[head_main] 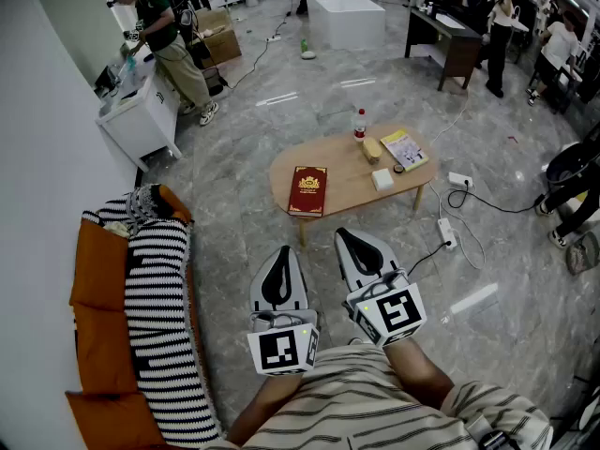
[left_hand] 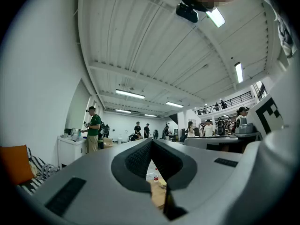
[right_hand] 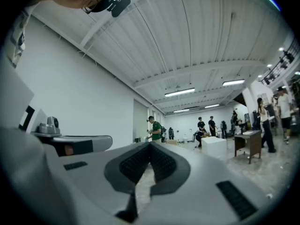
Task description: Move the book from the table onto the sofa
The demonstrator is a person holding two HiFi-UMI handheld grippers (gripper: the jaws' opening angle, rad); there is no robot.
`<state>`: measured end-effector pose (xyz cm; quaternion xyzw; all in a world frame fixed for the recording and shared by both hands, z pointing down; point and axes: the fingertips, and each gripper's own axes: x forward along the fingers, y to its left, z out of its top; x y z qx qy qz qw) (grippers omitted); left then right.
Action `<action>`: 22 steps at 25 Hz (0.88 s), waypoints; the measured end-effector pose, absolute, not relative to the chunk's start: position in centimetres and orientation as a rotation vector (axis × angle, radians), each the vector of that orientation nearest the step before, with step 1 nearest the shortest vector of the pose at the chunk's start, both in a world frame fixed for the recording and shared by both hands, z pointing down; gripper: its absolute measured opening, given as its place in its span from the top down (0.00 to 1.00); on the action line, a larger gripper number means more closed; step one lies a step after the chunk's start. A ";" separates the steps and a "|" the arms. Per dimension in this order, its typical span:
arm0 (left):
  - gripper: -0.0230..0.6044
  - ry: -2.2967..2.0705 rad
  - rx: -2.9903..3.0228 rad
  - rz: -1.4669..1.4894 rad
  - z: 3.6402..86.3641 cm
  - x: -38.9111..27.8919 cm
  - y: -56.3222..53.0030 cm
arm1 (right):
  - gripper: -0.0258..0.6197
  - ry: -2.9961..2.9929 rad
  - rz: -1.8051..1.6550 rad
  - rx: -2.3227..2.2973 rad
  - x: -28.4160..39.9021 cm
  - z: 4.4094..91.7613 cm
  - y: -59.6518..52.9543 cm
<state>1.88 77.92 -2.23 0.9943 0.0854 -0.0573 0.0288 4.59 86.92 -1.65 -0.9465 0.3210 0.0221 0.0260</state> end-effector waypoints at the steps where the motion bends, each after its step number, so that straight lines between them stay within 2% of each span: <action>1: 0.96 0.261 3.070 -0.174 -2.3 1.9 78.3 | 0.94 0.994 0.067 -2.925 4.6 -1.7 87.2; 13: 0.96 0.190 3.098 -0.128 -0.6 1.7 82.2 | 0.94 1.037 0.025 -2.907 4.5 0.0 91.2; 22: 0.95 0.207 3.095 -0.008 2.3 4.9 82.6 | 0.94 1.016 -0.059 -2.882 7.9 3.1 91.6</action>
